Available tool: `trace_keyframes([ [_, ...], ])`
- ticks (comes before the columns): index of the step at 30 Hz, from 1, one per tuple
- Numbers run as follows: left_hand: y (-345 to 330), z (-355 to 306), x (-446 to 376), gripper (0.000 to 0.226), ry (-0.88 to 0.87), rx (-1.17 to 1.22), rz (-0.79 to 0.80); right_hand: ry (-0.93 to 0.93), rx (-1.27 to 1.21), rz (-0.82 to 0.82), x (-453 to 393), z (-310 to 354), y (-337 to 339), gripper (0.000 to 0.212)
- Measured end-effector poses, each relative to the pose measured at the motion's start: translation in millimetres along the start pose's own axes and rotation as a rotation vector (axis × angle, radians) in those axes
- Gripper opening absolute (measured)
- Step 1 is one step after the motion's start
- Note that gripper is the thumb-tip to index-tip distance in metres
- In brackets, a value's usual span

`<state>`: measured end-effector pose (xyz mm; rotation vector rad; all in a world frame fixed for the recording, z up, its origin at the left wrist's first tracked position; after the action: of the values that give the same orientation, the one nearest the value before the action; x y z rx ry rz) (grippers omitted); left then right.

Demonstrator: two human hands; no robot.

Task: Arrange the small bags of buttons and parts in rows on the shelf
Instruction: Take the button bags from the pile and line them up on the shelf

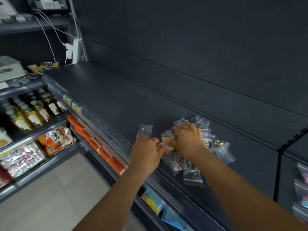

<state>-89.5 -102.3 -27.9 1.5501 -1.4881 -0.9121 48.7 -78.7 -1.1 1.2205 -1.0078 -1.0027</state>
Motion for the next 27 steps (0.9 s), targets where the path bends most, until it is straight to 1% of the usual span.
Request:
trace_keyframes([
  [2,-2,0,-2,0.031,0.006,0.074,0.015,-0.018,-0.017,0.035,-6,0,0,0.047],
  [5,-2,-2,-4,0.039,0.039,0.136,0.026,-0.03,-0.056,0.035,-12,-2,1,0.041],
  [7,-3,-1,-5,0.031,0.032,0.161,0.018,-0.037,-0.075,-0.002,-13,-4,1,0.031],
  [10,-1,-2,-6,0.012,-0.003,0.187,-0.002,-0.017,-0.111,-0.095,-10,-5,2,0.018],
  [13,3,-5,-5,0.005,-0.035,0.196,-0.01,-0.018,-0.192,-0.187,-8,-5,5,0.011],
  [15,7,-9,-4,0.005,-0.05,0.247,0.0,-0.021,-0.323,-0.277,-6,-8,8,0.008],
  [17,15,-15,-3,0.011,-0.067,0.332,0.018,-0.02,-0.52,-0.375,-1,-11,15,0.014],
  [19,22,-23,-3,0.022,-0.065,0.432,0.06,-0.043,-0.673,-0.437,6,-15,23,0.017],
  [21,27,-30,-5,0.035,-0.043,0.544,0.098,-0.081,-0.798,-0.468,13,-21,28,0.014],
  [22,27,-33,-7,0.037,-0.035,0.597,0.11,-0.094,-0.869,-0.482,17,-25,29,0.015],
  [24,27,-41,-9,0.03,-0.03,0.665,0.135,-0.126,-1.006,-0.495,28,-32,33,0.016],
  [27,26,-60,-5,0.018,-0.06,0.745,0.223,-0.143,-1.143,-0.518,51,-42,41,0.013],
])
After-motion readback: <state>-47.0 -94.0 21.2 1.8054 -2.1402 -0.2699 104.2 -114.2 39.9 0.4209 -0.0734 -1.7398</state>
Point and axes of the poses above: each hand's wrist, its own x-axis away from the middle knuckle, its own y-axis out of the back of the hand, z = x × y, the point moved 2 cm from there along -x, towards the middle knuckle, and after that the axes turned 12 degrees about y, right-handed, at the moved point
